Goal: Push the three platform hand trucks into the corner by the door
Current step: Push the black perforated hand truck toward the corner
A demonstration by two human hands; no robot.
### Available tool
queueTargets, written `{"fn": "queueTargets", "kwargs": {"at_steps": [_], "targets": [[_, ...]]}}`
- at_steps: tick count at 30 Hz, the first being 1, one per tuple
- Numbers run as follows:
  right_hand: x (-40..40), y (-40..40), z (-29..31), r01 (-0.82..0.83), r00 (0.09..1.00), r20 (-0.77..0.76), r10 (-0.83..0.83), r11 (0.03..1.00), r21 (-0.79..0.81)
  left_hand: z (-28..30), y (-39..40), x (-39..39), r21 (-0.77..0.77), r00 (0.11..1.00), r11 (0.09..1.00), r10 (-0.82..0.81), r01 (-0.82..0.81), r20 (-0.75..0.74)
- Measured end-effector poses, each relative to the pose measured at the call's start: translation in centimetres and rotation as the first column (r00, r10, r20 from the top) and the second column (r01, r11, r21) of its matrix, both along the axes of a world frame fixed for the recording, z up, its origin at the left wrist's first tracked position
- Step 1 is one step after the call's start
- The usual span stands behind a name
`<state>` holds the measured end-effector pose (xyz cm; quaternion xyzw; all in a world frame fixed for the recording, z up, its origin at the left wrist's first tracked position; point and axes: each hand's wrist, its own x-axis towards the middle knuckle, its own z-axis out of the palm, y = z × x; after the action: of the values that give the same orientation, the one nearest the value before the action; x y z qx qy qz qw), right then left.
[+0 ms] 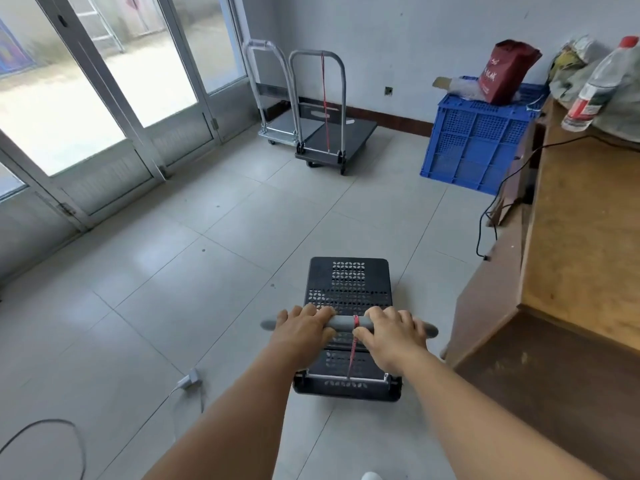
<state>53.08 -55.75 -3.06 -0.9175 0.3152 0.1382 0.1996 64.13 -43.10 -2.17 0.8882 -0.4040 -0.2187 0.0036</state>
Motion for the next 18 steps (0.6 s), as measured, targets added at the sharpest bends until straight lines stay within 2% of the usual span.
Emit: {"fn": "queueTargets", "kwargs": {"at_steps": [8,18], "targets": [[8.9,-7.5,-0.1,0.061,0.998,0.010,-0.060,0.998,-0.017,-0.4,-8.4,10.1,0.004,0.997,0.997,-0.079,0.079,0.015],[20.3,-17.5,-0.2,0.137,0.989,-0.054,-0.140,0.989,-0.061,-1.6,-19.5,21.9,-0.028,0.991,0.991,-0.130,0.130,-0.011]]}}
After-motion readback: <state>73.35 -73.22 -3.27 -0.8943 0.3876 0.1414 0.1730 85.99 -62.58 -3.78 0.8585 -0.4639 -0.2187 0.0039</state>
